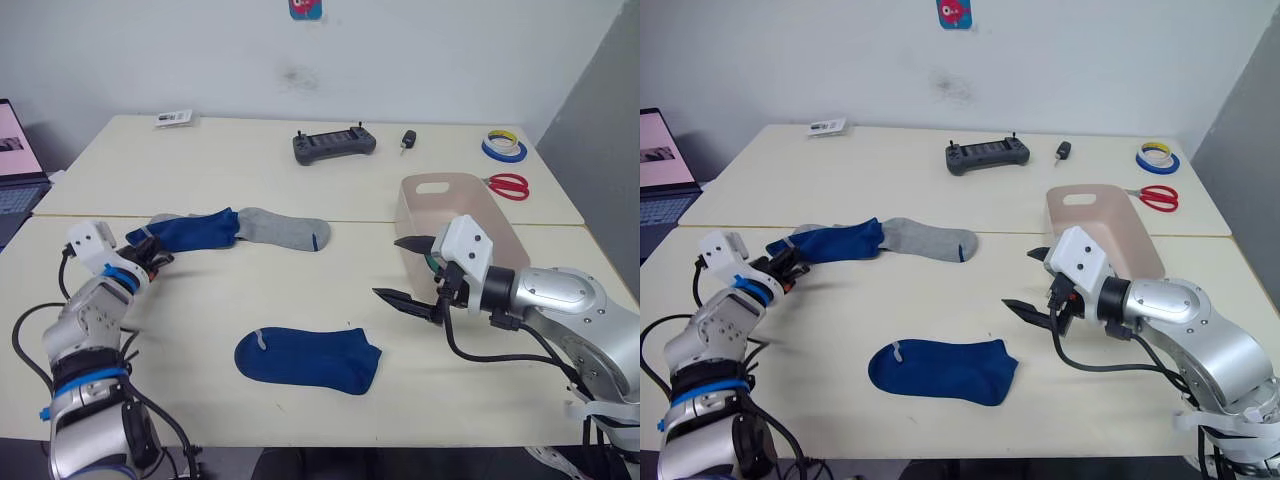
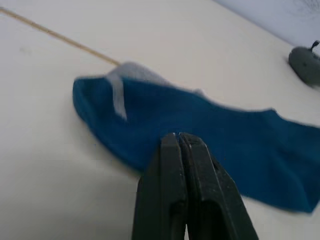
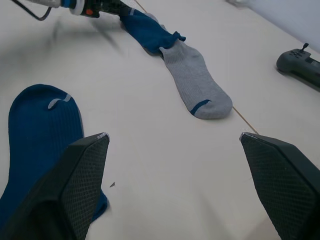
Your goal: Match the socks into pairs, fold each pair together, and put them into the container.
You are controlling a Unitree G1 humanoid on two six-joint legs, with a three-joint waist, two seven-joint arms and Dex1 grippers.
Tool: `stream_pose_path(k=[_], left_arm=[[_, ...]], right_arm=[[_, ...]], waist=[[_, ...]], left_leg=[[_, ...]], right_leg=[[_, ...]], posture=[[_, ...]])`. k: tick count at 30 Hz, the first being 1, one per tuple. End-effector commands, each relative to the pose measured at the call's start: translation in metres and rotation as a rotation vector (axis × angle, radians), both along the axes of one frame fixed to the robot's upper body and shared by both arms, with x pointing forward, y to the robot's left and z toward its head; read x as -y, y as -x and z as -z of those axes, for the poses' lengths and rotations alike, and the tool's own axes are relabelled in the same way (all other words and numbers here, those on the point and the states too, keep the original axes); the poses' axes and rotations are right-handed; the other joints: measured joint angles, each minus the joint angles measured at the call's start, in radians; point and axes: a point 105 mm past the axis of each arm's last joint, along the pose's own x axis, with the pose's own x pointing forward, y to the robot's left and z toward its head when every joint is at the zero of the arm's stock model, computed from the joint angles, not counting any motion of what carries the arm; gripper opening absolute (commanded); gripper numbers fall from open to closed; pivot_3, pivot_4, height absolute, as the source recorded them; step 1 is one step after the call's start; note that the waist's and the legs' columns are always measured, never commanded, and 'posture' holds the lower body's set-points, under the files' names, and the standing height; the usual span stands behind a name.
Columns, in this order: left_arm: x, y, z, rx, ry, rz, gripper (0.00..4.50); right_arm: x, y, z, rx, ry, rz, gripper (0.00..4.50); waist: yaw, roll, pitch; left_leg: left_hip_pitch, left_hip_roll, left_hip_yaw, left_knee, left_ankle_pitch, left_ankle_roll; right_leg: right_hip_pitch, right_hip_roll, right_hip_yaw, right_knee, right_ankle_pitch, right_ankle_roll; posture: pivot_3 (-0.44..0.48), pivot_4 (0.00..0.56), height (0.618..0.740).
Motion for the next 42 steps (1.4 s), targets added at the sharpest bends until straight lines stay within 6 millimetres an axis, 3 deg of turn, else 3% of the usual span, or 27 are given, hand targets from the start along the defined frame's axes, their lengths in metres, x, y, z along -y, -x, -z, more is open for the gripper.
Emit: stream_pose_path(k=[1,4,8,11,15,20,25,36,39,42], left_arm=[[0.017,0.006,-0.042,0.146,-0.041,0.087,0.01],[0.029,0.008,-0.054,0.184,-0.047,0.120,0.01],[0.013,0.011,-0.066,0.265,-0.019,-0.002,0.01],[0.006,0.019,-0.061,0.285,0.002,-0.054,0.01],[-0.001,0.022,-0.042,0.195,0.003,-0.121,0.82],[-0.027,0.019,-0.020,0.078,0.059,-0.287,2.38],[-0.029,0.001,-0.015,0.001,0.025,-0.288,3.91],[-0.025,-0.030,-0.023,-0.001,-0.043,-0.308,3.91],[-0.025,-0.038,-0.027,-0.007,-0.030,-0.326,3.37],[-0.025,-0.043,-0.030,-0.005,-0.035,-0.328,2.37]], right_arm=[[-0.003,0.002,-0.007,0.036,-0.012,-0.023,4.50],[-0.003,0.001,-0.007,0.037,-0.011,-0.032,4.50],[-0.004,0.001,-0.007,0.036,-0.013,-0.044,4.50],[-0.004,0.001,-0.006,0.033,-0.013,-0.047,4.50],[-0.005,0.000,-0.006,0.034,-0.012,-0.050,4.50],[-0.005,0.000,-0.006,0.032,-0.009,-0.052,4.50],[-0.006,0.001,-0.006,0.029,-0.008,-0.057,4.50],[-0.006,0.003,-0.004,0.019,-0.001,-0.059,4.50],[-0.006,0.003,-0.004,0.019,-0.001,-0.059,4.50],[-0.005,0.003,-0.003,0.019,0.001,-0.056,4.50]], waist=[[0.001,0.000,0.000],[0.005,0.000,0.000],[0.003,0.000,0.000],[-0.003,0.000,0.000],[-0.001,0.000,0.000],[0.002,0.000,0.000],[0.002,-0.001,0.000],[0.001,-0.001,0.000],[0.002,-0.001,0.000],[0.001,-0.001,0.000]], left_leg=[[0.000,0.000,0.000,0.000,0.000,0.000],[0.000,0.000,-0.001,0.000,0.000,0.000],[0.000,-0.001,0.000,0.000,0.000,0.000],[0.000,0.000,0.000,0.000,0.000,0.000],[0.001,0.000,0.000,-0.001,0.000,0.000],[0.000,-0.001,0.000,0.000,-0.002,0.003],[0.000,-0.001,0.000,0.000,-0.002,0.003],[0.000,-0.001,0.000,0.000,0.000,0.000],[0.000,-0.001,0.000,0.000,0.000,0.000],[0.000,-0.001,0.000,0.000,0.000,0.000]], right_leg=[[0.000,0.000,0.000,0.000,0.000,0.000],[0.001,0.000,-0.001,0.000,0.000,0.000],[0.001,0.000,0.000,-0.001,0.000,0.000],[0.000,0.000,0.000,-0.001,0.000,0.000],[0.000,0.000,0.000,-0.001,0.000,0.000],[0.001,0.000,0.000,-0.001,0.000,0.000],[0.001,0.000,-0.001,-0.001,0.000,0.000],[0.000,0.000,-0.001,-0.001,0.000,0.000],[0.000,0.000,-0.002,-0.001,0.000,0.000],[0.000,0.000,-0.001,-0.001,0.000,0.000]], posture=[[0.000,0.150,0.740],[0.000,0.150,0.740],[0.000,0.150,0.740],[0.000,0.150,0.740],[0.000,0.150,0.740],[0.000,0.150,0.740],[0.000,0.150,0.740],[0.000,0.150,0.740],[0.000,0.150,0.740],[0.000,0.150,0.740]])
